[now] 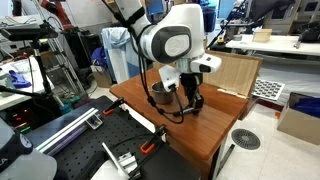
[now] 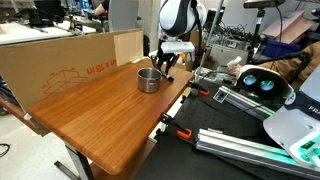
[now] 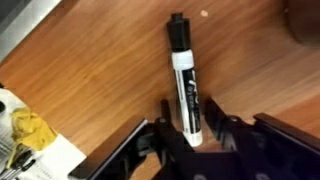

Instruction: Put the marker in the pot

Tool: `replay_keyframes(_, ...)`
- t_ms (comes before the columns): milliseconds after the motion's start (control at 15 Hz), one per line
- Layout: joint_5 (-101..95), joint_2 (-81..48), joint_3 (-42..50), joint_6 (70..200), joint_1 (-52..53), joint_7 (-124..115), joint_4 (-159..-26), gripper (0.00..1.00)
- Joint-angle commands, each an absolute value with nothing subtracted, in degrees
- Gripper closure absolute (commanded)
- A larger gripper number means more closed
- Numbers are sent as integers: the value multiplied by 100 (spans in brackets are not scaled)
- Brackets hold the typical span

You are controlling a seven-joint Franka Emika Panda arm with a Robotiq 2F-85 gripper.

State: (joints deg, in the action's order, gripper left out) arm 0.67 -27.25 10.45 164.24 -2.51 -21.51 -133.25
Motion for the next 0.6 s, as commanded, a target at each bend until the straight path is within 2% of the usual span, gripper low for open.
replay_keyframes(0,347,-2609,931,16566,-312,-1872,-13319,87)
replay_keyframes(67,390,-2564,920,16563,-306,-1833,-13310,95)
replay_keyframes(133,422,-2519,897,16573,-314,-1789,-13304,99)
replay_keyframes(267,480,-2401,848,16577,-324,-1712,-13313,95)
replay_keyframes(533,596,-2001,703,16614,-348,-1514,-13416,95)
